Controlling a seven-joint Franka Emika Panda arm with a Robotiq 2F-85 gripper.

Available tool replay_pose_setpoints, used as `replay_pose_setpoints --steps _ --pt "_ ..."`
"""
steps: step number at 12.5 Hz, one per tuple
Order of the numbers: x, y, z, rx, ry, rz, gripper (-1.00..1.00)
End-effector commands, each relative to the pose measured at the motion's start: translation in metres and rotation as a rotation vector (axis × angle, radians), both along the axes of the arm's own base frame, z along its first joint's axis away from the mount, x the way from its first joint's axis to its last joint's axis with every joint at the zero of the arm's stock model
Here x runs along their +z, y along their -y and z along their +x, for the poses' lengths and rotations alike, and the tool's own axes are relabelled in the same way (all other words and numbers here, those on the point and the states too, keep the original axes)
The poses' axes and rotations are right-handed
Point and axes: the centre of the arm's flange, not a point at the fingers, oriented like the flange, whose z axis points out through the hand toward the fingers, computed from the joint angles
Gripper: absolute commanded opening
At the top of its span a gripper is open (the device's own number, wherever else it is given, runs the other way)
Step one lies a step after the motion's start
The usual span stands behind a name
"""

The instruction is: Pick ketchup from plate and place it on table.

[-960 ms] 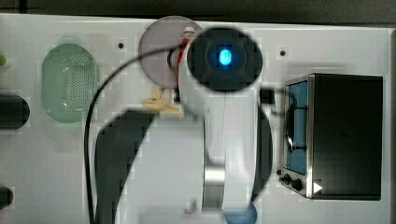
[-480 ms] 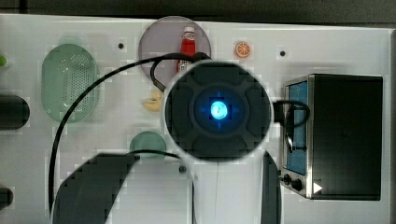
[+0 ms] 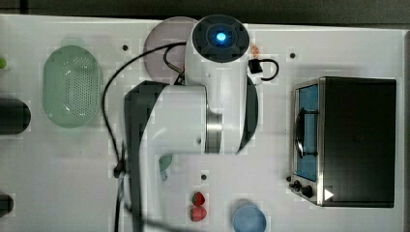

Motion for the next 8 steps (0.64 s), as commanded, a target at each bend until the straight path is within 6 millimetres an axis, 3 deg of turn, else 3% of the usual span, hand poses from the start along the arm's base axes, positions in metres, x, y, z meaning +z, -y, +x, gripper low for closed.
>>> replay_pose_setpoints --steps 1,8 --pt "-0.022 -0.017 0.013 0.206 0.033 0.039 1.00" --pt "-0.110 -0.031 0.051 0.400 0.080 0.086 1.00"
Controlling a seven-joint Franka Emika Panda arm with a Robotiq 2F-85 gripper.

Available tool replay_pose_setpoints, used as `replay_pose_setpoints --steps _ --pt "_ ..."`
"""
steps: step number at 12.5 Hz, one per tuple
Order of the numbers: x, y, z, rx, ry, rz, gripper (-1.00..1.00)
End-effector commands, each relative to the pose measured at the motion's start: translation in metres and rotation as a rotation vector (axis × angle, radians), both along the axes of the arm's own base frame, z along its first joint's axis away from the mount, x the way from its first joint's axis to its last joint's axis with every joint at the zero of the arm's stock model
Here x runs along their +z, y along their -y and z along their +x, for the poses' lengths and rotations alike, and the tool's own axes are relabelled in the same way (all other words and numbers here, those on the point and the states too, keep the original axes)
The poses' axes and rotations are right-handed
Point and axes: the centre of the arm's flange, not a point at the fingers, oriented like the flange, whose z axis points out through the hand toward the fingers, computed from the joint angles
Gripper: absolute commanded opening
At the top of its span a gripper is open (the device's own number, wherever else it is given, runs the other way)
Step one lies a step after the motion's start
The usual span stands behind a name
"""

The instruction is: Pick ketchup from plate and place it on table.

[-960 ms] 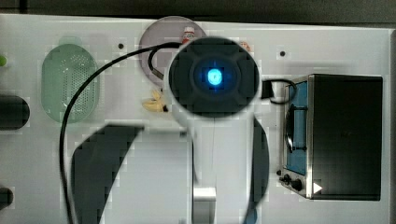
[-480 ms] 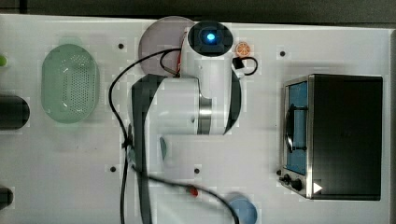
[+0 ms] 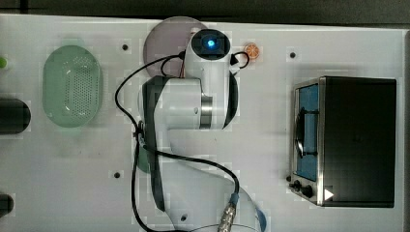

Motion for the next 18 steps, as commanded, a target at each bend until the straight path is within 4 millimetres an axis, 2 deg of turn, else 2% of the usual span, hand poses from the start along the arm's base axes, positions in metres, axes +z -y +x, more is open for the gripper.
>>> replay_pose_setpoints --steps 1,8,12,15,18 --pt "0.013 -0.016 0.028 0.119 0.102 0.018 1.00" --pt "-0.053 -0.018 0.062 0.160 0.215 -0.014 1.00" --pt "-0.090 -0.019 0.068 0.165 0.232 -0.010 1.00" --pt "-0.107 -0.022 0.072 0.164 0.258 -0.003 1.00" --pt "-0.115 -0.024 0.075 0.164 0.270 0.000 1.00"
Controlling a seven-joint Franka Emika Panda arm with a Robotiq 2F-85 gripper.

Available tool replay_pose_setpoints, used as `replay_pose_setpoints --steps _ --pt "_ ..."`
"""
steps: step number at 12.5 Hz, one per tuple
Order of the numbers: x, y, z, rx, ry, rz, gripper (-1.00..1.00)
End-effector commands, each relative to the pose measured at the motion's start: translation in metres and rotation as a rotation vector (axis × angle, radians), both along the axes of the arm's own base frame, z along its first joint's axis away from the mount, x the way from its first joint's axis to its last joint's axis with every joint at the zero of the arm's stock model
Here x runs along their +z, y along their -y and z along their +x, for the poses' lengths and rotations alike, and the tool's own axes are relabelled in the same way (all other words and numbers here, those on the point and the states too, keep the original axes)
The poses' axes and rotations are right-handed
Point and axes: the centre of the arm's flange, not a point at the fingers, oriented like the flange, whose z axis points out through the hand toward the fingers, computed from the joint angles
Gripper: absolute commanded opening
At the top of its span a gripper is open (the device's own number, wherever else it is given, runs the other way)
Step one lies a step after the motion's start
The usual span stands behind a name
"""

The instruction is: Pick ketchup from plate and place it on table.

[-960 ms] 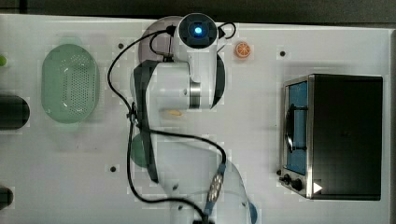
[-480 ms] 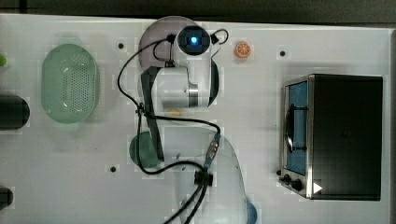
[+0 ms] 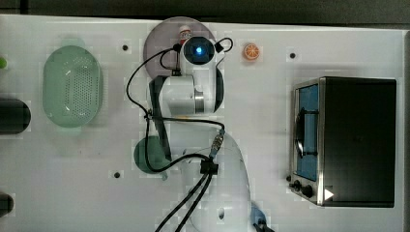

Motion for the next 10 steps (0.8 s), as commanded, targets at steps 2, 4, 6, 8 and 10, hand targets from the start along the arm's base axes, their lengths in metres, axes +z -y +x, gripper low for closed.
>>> replay_pose_setpoints --steps 2,4,6,8,10 --pt "0.018 -0.008 0.018 0.042 0.073 0.012 0.93" --pt "0.018 -0.008 0.019 0.041 0.077 0.012 0.43" --pt "0.024 -0.007 0.021 0.040 0.084 0.012 0.27" --pt "0.035 -0.005 0.025 0.031 0.102 0.011 0.26" --pt "0.064 -0.002 0.035 0.015 0.135 0.012 0.27"
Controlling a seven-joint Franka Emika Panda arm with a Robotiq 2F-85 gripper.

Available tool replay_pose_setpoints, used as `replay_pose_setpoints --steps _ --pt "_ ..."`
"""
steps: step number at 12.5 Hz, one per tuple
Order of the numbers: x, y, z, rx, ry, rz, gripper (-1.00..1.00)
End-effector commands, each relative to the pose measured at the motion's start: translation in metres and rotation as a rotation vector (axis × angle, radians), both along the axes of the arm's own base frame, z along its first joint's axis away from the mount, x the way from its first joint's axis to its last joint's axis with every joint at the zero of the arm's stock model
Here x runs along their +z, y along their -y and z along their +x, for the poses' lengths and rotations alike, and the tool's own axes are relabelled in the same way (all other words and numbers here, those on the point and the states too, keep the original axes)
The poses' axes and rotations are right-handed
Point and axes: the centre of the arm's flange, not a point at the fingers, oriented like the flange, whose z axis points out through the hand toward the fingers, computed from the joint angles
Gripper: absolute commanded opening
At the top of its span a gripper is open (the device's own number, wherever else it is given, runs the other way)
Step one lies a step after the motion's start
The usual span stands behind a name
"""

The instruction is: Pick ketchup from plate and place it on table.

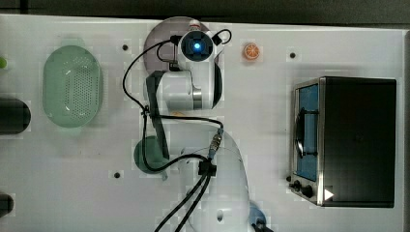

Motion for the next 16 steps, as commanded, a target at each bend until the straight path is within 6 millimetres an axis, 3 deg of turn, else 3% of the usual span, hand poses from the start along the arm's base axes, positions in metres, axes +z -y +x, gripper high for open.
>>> replay_pose_setpoints --steps 1,6,11,13,16 --pt "0.068 0.006 0.024 -0.001 0.077 0.000 0.26" --pt "0.169 0.028 0.025 -0.075 0.011 -0.007 0.26" --pt "0.255 0.066 -0.007 -0.229 -0.059 0.031 0.27" --pt "0.275 0.076 -0.032 -0.247 -0.102 0.015 0.26" --pt "0.276 0.082 -0.075 -0.330 -0.145 -0.008 0.27"
